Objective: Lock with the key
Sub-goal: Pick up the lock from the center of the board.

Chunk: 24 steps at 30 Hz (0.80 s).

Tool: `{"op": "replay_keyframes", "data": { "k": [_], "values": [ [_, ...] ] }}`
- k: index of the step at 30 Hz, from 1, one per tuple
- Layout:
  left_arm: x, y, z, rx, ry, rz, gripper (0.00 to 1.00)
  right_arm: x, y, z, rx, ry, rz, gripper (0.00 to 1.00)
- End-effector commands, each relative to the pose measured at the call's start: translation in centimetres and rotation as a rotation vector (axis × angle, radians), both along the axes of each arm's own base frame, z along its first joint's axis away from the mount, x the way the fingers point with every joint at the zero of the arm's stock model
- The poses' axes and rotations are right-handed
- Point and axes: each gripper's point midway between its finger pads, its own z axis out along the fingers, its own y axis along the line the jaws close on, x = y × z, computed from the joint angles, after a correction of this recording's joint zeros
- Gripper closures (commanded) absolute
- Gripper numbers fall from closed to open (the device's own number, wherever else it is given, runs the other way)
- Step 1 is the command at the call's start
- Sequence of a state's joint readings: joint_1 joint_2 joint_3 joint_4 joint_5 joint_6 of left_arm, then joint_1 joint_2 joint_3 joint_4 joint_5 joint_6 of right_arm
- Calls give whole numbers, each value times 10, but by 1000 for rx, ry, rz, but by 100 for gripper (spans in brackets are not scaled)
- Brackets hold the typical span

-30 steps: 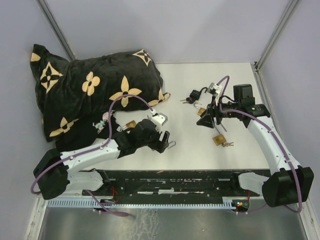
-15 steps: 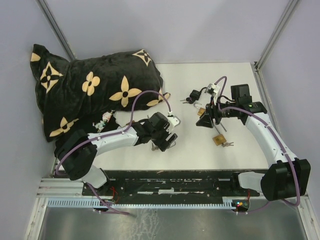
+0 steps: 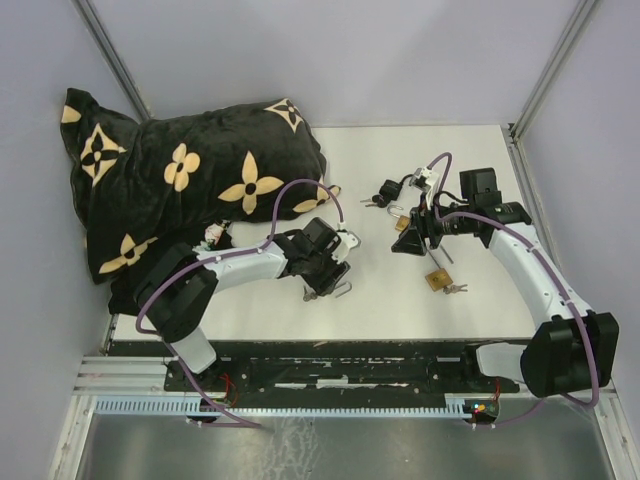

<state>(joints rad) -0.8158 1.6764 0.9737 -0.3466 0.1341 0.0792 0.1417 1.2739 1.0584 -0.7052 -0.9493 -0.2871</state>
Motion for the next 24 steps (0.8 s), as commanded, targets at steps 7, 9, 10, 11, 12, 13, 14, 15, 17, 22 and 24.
{"op": "replay_keyframes", "data": {
  "k": [7,9,10,11,12,13,14,15,17,22,24],
  "values": [
    [-1,-7,1,10,-2,-35,40,9,2,12,12,-21,2,39],
    [-2,-7,0,21,-8,-26,40,9,2,11,11,-18,2,39],
    [-2,-7,0,26,-12,-20,41,9,2,11,11,-17,1,39],
    [-2,-6,-1,36,-18,-12,41,9,2,11,10,-17,1,39],
    [-2,-6,-2,47,-27,-8,41,9,2,11,11,-16,2,39],
    [-2,-6,-3,56,-31,-4,43,9,2,11,11,-17,2,39],
    [-1,-4,-4,66,-38,5,44,9,2,11,11,-16,1,39],
    [-1,-3,-6,75,-40,11,45,9,2,10,10,-14,1,39],
    [-1,-3,-8,86,-42,18,48,9,2,10,10,-10,2,39],
    [-2,-1,-14,129,-55,26,50,9,1,10,10,-11,1,39],
    [-3,-1,-16,142,-61,32,50,9,1,11,10,-13,2,39]
  ]
}}
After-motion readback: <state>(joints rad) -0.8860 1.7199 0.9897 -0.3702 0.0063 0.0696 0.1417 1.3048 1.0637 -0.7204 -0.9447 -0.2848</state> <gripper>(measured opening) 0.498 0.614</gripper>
